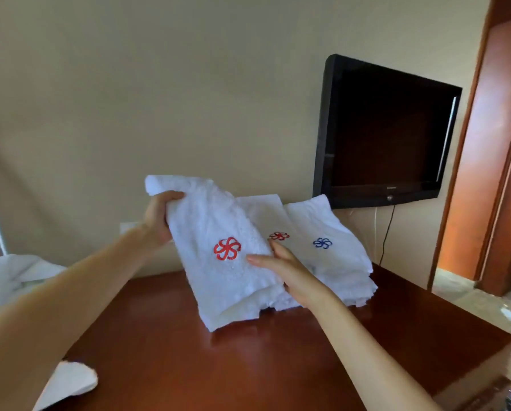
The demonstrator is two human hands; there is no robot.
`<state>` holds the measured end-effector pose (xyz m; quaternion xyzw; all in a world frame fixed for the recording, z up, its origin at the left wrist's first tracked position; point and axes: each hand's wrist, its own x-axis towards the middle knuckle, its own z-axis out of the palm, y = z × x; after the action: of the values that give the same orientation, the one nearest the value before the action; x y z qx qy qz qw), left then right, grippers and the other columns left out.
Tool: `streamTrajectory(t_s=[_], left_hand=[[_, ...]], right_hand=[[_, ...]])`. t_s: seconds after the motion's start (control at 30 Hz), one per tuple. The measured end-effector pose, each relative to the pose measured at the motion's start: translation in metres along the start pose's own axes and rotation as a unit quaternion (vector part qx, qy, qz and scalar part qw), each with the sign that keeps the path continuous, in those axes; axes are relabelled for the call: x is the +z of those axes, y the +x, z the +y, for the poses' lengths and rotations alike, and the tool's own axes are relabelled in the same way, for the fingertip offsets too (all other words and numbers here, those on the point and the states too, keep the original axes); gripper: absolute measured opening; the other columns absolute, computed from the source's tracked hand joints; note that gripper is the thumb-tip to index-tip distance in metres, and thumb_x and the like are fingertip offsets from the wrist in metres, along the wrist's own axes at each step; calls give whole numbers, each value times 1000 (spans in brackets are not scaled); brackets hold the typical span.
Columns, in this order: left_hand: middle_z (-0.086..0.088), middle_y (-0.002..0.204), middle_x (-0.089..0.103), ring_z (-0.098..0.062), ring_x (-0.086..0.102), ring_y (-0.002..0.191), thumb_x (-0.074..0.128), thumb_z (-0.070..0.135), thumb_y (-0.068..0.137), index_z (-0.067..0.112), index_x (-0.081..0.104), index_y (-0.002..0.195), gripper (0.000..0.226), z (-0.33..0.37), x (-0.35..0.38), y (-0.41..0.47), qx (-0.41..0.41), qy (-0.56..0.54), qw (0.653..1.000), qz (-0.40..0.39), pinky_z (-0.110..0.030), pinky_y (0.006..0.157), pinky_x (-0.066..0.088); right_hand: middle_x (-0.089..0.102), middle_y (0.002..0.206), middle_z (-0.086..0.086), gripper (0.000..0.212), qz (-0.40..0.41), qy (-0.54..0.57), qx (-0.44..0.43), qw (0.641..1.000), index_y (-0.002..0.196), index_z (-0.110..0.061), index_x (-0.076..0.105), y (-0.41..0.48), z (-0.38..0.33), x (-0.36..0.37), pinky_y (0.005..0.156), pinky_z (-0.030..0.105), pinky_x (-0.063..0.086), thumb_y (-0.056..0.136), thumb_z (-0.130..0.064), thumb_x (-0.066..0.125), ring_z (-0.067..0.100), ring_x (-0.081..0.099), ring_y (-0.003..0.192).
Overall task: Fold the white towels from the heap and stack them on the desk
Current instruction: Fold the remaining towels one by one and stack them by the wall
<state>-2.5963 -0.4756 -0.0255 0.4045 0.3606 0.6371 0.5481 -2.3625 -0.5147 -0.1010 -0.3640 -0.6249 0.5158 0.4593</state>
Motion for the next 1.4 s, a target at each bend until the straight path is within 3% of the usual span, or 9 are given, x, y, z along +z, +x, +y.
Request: streamTrajectory(t_s=[0.17, 0.3, 0.4, 0.53, 0.7, 0.83, 0.97, 1.17, 1.4], left_hand=[[-3, 76, 74, -16, 71, 72, 42, 26, 99, 9, 76, 87, 41, 23, 79, 106, 50, -24, 992, -111, -28, 70, 53], [-9, 107, 69, -20, 71, 87, 53, 29, 95, 8, 63, 114, 30, -69, 93, 175, -102, 113, 966, -207, -36, 74, 60], [-15, 109, 68, -22, 70, 76, 67, 12, 87, 4, 61, 121, 36, -139, 89, 187, -184, 159, 956, -164, -36, 68, 60], [-18, 116, 67, -33, 67, 99, 73, 10, 75, 8, 60, 125, 52, -153, 77, 194, -133, 92, 977, -142, -42, 76, 59], [-9, 116, 68, -28, 68, 100, 70, 9, 69, 26, 56, 126, 61, -137, 62, 180, 26, 27, 988, -148, -45, 81, 57], [-9, 126, 64, -27, 66, 105, 75, 12, 69, 25, 48, 131, 70, -152, 45, 167, -24, 50, 987, -153, -37, 68, 58], [1, 115, 61, -18, 64, 96, 70, 7, 85, 35, 26, 126, 66, -148, 52, 157, -44, 85, 990, -100, -25, 58, 56], [3, 145, 44, -20, 48, 129, 72, 22, 85, 32, 2, 153, 98, -148, 51, 127, -29, 156, 982, -103, -40, 108, 41], [-1, 157, 24, -21, 30, 142, 48, 32, 100, 31, -1, 153, 73, -154, 36, 27, -28, 190, 973, -131, -39, 113, 31]], right_hand=[[72, 110, 4, 33, 105, 27, -40, 993, 120, -14, 61, 73, -34, -61, 90, 34, 54, 87, -13, 68, 21, 69, 101], [70, 112, 9, 61, 198, -39, 70, 977, 121, -8, 61, 104, 8, -103, 90, 44, 55, 68, -32, 79, 28, 67, 101], [63, 123, 12, 74, 199, -23, 186, 962, 123, -7, 63, 112, 33, -120, 93, 43, 52, 60, -41, 82, 33, 60, 112], [55, 135, 3, 111, 188, -32, 162, 968, 139, -17, 47, 124, 45, -134, 102, 43, 45, 44, -56, 88, 28, 55, 120], [73, 100, -16, 28, 141, 2, 84, 986, 107, -31, 62, 114, 34, -120, 85, 27, 53, 83, -24, 74, 2, 68, 91], [62, 118, -12, 58, 163, -26, 127, 978, 132, -22, 53, 114, 34, -118, 110, 46, 34, 80, -34, 76, 15, 51, 122], [36, 150, -2, 76, 197, -80, 144, 966, 149, -18, 33, 106, 26, -110, 107, 43, 30, 86, -40, 69, 23, 30, 141], [44, 142, 2, 58, 292, -25, 80, 953, 141, -16, 41, 75, 39, -90, 75, 28, 53, 92, -35, 63, 16, 48, 118], [58, 111, 4, 22, 352, 31, 28, 935, 115, -19, 51, 21, 72, -53, 63, 23, 48, 95, -13, 57, 11, 60, 79]])
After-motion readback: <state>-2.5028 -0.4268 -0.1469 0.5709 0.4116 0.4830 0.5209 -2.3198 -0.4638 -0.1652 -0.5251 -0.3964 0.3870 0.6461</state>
